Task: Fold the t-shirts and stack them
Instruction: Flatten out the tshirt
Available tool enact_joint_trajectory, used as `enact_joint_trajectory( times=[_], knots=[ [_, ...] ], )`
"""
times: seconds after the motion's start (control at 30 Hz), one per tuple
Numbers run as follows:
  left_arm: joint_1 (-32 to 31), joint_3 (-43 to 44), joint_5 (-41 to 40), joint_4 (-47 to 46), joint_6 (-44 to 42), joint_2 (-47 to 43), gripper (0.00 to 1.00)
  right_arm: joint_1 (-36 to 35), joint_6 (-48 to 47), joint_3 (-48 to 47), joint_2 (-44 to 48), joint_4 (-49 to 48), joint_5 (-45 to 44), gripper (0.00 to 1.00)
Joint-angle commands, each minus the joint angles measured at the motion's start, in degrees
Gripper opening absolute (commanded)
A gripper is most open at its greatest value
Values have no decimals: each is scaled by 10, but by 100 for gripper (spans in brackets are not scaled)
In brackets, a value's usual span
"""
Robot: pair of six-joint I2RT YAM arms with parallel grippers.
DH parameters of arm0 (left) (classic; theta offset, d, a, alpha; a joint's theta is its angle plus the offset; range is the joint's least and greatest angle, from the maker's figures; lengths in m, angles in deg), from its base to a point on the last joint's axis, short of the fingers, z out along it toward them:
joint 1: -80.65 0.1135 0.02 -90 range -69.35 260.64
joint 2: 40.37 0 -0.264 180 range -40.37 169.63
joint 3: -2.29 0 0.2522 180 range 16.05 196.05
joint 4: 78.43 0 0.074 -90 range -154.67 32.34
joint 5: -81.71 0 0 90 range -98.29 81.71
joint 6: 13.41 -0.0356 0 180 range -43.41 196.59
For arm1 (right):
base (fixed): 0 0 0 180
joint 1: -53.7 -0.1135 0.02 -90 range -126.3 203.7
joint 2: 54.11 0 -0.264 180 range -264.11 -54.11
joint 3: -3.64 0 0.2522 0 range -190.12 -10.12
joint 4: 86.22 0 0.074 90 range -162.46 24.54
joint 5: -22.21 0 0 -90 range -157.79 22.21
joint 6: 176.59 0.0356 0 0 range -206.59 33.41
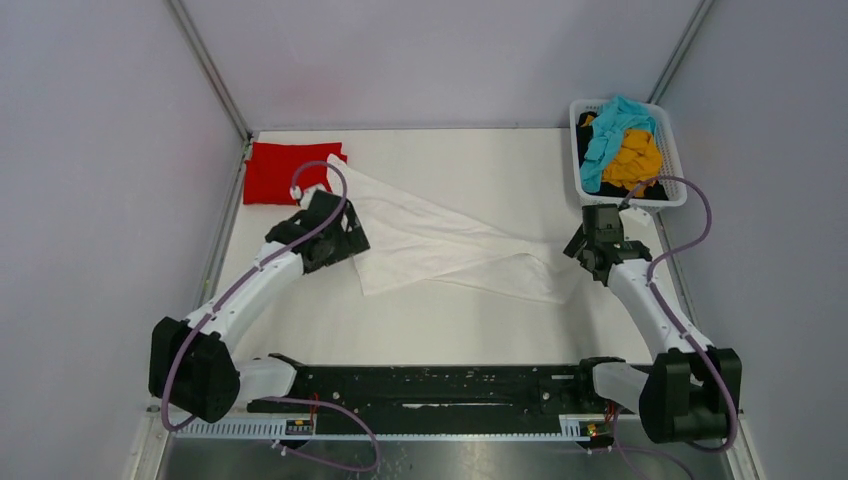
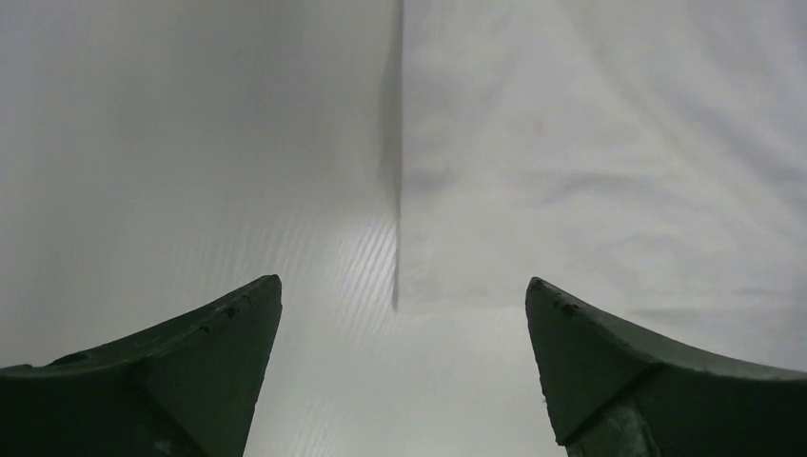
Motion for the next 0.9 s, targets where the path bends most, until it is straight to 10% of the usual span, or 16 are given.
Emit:
enact_joint_trajectory(
  times=[0.0, 0.33, 0.87],
  knots=[
    [-47, -91, -9, 24, 61, -24, 99, 4, 54, 14, 95, 37, -70, 100],
    [-97, -198, 38, -86, 118, -19, 86, 4, 36, 131, 312, -110, -41, 99],
    [-122, -144, 55, -130, 97, 148, 49, 4, 17, 110, 243, -107, -21, 99]
  ],
)
